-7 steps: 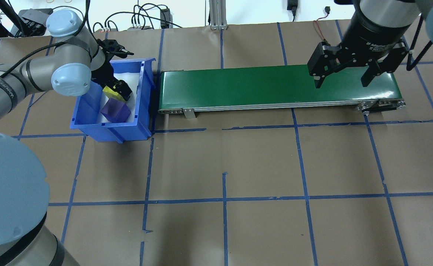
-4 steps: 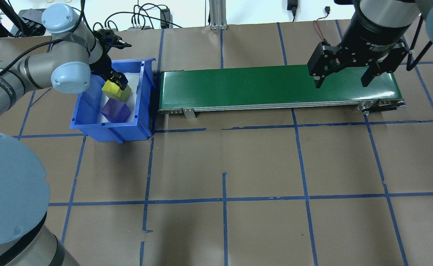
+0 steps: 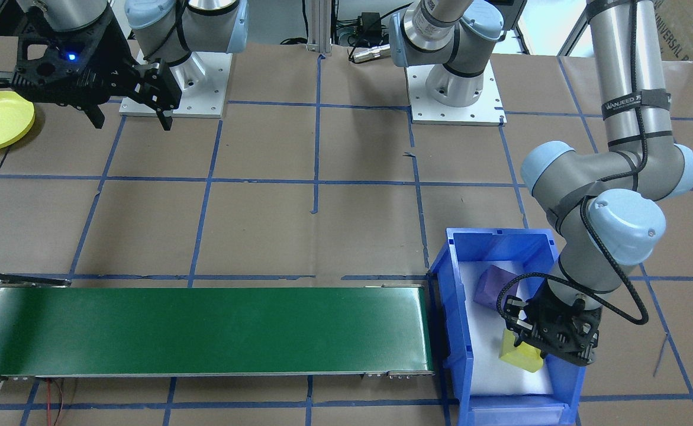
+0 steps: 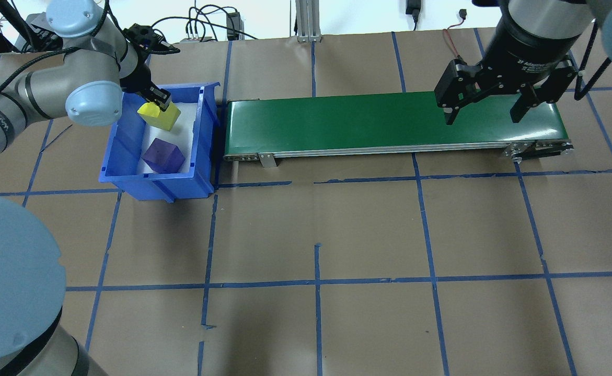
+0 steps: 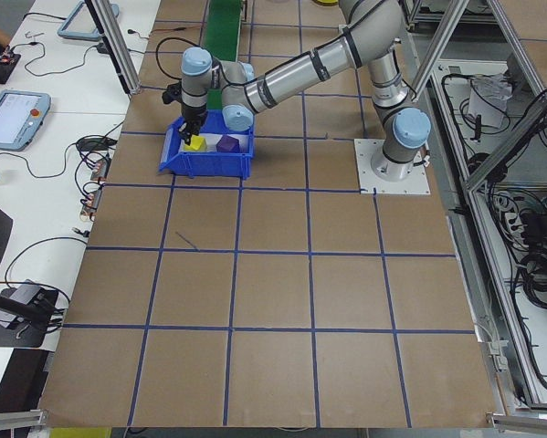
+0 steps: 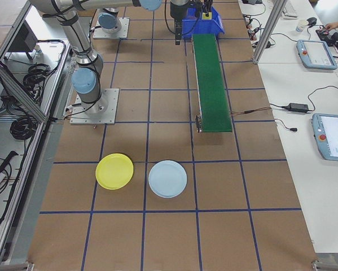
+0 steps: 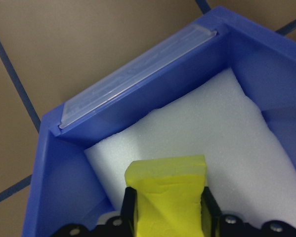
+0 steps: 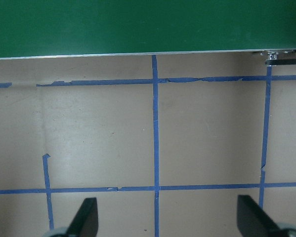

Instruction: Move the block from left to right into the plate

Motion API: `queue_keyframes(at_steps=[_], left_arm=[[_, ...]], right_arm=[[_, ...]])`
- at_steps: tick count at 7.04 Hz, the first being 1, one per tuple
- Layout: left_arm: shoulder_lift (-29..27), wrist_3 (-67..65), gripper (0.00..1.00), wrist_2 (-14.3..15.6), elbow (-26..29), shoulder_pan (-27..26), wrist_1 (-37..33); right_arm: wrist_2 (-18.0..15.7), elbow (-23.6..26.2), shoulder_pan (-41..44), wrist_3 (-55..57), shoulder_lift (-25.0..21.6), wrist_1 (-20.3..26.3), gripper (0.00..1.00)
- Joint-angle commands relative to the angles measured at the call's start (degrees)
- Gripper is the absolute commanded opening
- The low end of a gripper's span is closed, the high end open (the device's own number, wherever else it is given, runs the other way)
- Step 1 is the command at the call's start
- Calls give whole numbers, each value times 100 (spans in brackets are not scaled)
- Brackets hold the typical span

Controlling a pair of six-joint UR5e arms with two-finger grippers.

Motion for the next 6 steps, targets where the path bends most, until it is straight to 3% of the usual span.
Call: queue_keyframes(at_steps=[1,3,5,6], left_arm=[[541,-95,33,-9,33,-8,-316],[1174,-122,33,-62,42,-60,-783],[1510,-428,33,-1050,191,-313,-1223],[1564,-743,33,-1047,252,-663,-1225]], right_arm=[[0,0,0,-9,0,0,100],[0,0,0,0,0,0,100],[0,0,0,-9,0,0,100],[0,0,0,-9,0,0,100]])
